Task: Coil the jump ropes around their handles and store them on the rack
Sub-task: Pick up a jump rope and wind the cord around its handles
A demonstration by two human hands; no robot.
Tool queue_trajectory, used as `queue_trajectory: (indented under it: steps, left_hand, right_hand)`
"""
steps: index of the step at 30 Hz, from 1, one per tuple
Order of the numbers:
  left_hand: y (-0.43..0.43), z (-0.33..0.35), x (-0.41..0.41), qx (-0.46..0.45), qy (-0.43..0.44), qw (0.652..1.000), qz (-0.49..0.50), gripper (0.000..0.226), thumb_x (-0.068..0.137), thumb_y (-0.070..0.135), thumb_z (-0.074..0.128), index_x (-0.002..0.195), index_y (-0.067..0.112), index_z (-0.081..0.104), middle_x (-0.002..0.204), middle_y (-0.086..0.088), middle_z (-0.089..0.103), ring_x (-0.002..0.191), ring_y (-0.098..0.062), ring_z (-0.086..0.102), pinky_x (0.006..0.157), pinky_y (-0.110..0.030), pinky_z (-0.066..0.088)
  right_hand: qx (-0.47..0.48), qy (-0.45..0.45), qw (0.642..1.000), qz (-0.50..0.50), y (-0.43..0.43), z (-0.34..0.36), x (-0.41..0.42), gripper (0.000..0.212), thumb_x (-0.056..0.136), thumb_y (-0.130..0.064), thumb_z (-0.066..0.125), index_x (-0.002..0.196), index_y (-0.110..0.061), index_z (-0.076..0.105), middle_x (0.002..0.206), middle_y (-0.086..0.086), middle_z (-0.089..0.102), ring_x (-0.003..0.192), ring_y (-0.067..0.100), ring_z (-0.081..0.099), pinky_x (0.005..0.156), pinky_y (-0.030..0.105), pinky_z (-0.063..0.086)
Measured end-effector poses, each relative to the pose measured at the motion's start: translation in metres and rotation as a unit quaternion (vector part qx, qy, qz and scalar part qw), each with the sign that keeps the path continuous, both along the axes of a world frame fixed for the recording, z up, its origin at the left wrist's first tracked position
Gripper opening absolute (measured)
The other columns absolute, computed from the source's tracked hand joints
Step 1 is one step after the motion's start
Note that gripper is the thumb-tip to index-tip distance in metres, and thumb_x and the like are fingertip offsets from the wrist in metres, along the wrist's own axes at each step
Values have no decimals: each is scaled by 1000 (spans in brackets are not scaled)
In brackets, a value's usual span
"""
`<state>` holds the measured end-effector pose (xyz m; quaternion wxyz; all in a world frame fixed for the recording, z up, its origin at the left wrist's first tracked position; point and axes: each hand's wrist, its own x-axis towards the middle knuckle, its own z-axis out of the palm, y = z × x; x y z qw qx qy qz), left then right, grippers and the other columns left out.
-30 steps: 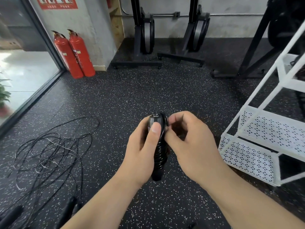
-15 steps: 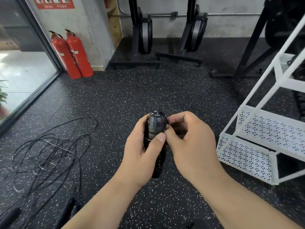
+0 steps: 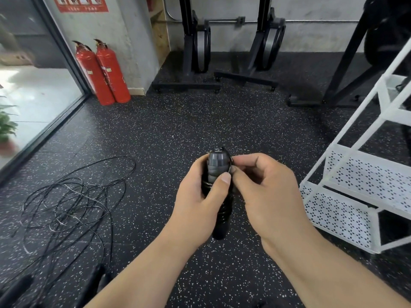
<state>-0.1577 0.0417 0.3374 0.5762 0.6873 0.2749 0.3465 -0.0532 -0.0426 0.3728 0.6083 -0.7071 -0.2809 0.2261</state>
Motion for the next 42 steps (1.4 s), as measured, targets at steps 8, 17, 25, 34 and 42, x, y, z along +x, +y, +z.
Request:
queue_trajectory:
  steps: [8,17,25,34,42]
  left_hand:
    - [10,-5,-4,-13,19,1000,10,31,92,34,61,122,30,67,105,10,75,94,-7,69,84,-22,52]
    - [10,-1,-6,-166,-47,982,-77,27,93,26,53,112,20,72,94,-11,76,70,-29,67,60,-42,55]
    - [17,-3,-12,-249,-46,957,-141,31,93,35,58,109,11,68,98,-31,68,73,-36,63,61,-41,52]
    - [18,-4,-14,-244,-3,958,-152,28,92,29,54,109,16,72,93,-17,71,78,-27,67,65,-42,57]
    - [20,-8,-14,-211,52,966,-137,31,92,33,55,116,18,69,95,-16,71,82,-29,67,76,-45,58]
  right_hand:
    - [-45,42,996,67,-4,10,10,31,104,-12,62,100,-35,83,97,-18,79,89,-1,71,82,30,57]
    - [-64,256,946,188,-1,9,41,17,99,-8,71,111,-12,82,92,6,76,72,13,60,59,30,55]
    - [-89,236,935,250,-2,5,47,10,99,-9,72,107,-6,76,96,8,73,65,11,57,57,26,54]
    - [-113,56,973,193,-7,6,39,9,96,-4,76,104,-8,73,86,9,80,75,20,77,63,30,60]
    - [-131,-85,982,106,-3,-8,27,33,88,-20,84,89,-31,53,86,-8,78,76,21,73,73,51,62]
